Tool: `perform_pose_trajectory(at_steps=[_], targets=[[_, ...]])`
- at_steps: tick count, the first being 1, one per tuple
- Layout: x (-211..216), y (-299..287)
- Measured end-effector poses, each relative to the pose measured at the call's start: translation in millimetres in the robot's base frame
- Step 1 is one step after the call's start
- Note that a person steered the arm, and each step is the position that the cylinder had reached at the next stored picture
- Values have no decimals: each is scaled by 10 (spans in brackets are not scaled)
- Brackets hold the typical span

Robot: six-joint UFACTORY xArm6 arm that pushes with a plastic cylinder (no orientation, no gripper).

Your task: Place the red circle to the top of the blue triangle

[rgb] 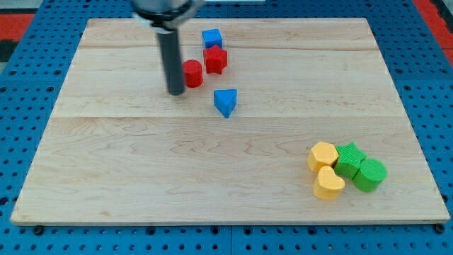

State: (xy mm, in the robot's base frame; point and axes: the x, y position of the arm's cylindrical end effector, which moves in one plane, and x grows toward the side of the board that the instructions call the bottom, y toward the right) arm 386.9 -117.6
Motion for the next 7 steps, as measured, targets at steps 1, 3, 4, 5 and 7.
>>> perform_pose_trajectory(at_steps=[1, 3, 4, 5, 7], targets=[[-194, -341], [-425, 306], [-425, 322], [-425, 385], [-376, 620]])
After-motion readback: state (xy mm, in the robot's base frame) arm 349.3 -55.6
